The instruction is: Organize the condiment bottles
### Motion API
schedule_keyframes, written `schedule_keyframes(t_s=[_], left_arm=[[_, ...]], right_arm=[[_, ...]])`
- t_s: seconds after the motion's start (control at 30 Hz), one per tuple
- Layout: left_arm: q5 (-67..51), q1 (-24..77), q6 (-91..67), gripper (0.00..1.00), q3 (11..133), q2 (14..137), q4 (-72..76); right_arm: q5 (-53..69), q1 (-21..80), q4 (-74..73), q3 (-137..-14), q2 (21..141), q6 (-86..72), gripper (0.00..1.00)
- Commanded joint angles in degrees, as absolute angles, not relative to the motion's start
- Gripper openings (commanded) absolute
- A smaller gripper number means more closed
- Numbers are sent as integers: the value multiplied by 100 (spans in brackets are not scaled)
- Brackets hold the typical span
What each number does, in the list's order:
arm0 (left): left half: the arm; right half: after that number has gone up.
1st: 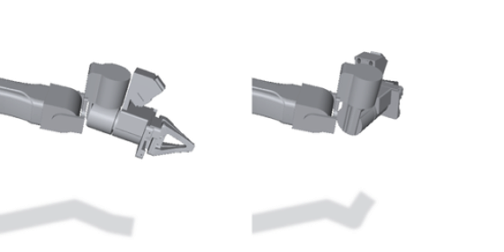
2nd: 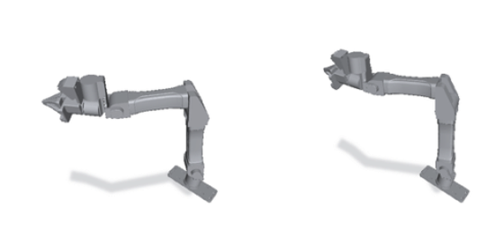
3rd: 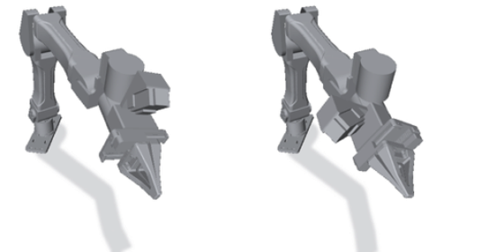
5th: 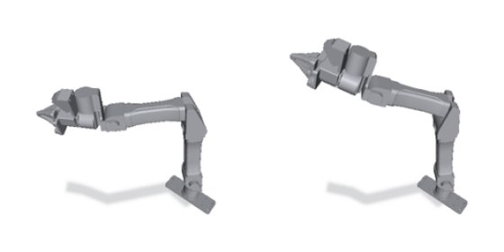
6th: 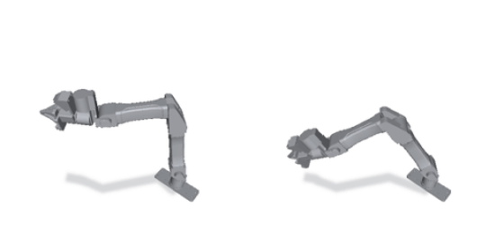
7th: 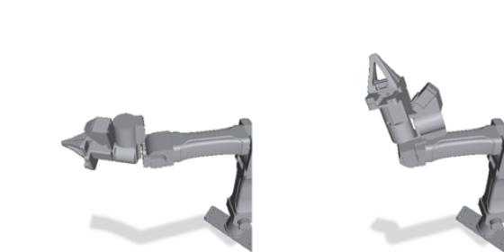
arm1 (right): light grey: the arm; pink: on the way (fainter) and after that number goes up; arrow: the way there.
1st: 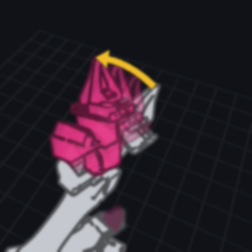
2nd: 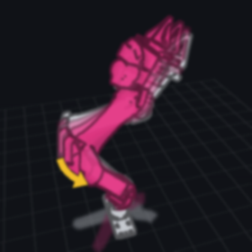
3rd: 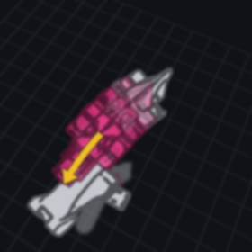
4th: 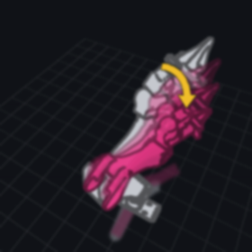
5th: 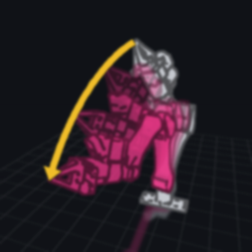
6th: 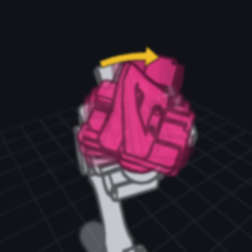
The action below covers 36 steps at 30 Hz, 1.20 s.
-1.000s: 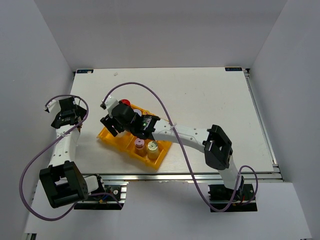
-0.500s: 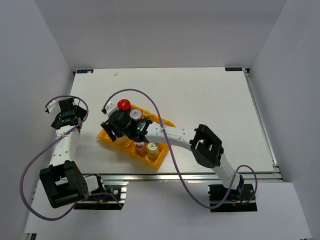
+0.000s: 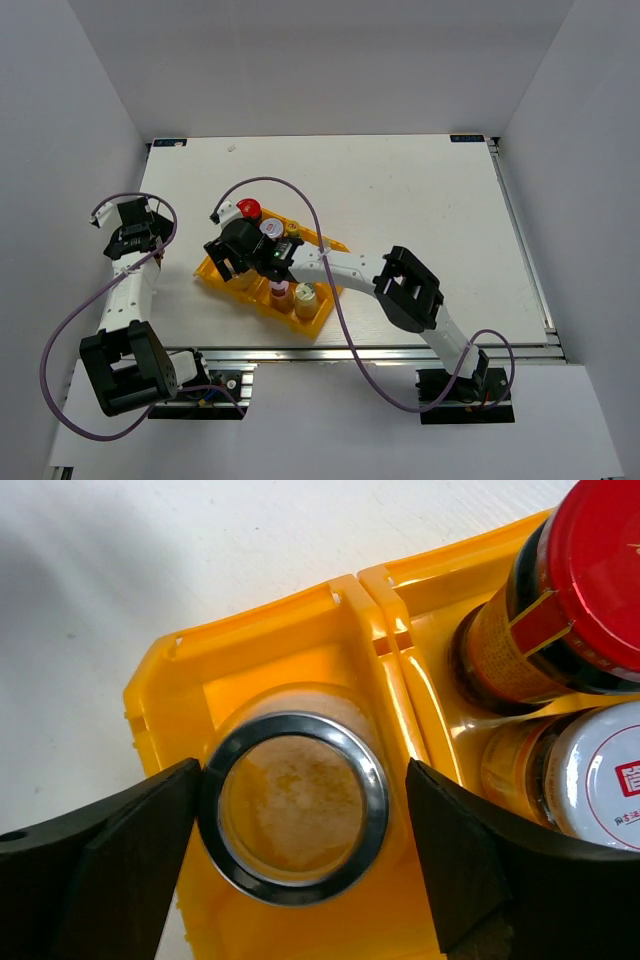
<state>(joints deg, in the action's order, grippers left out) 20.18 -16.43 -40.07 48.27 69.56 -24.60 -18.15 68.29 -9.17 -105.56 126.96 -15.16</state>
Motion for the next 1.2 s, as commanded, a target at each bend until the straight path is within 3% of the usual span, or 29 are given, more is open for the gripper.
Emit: schedule_keyframes(t_s=[0.0, 0.3, 0.4, 0.6, 0.83, 1.0, 1.17], left_arm=[[1951, -1696, -3964, 98, 4772, 6926, -2338], [1934, -1714, -3929, 98, 4684, 6812, -2241], [1846, -1714, -3859, 98, 4650, 6785, -2171], [959, -1696, -3569, 98, 4588, 6794, -1767], [282, -1539, -3384, 98, 4570, 6706, -1407], [491, -1064, -3375, 98, 4877, 6829, -1608], [984, -651, -3392, 98, 5229, 6821, -1986]], right_arm=[[-1820, 6829, -668, -10661, 12279, -1617, 88], [-1801, 6812, -800, -11100, 11550, -757, 89], [-2179, 6672, -800, -10716, 10900, -711, 89], [-2180, 5381, -116, -7598, 8415, -1406, 89], [-1784, 2727, -843, -5205, 5804, -1924, 89], [-1863, 1689, -985, -4220, 5160, -2215, 90], [-1653, 1652, -1028, -3885, 5019, -2136, 89]])
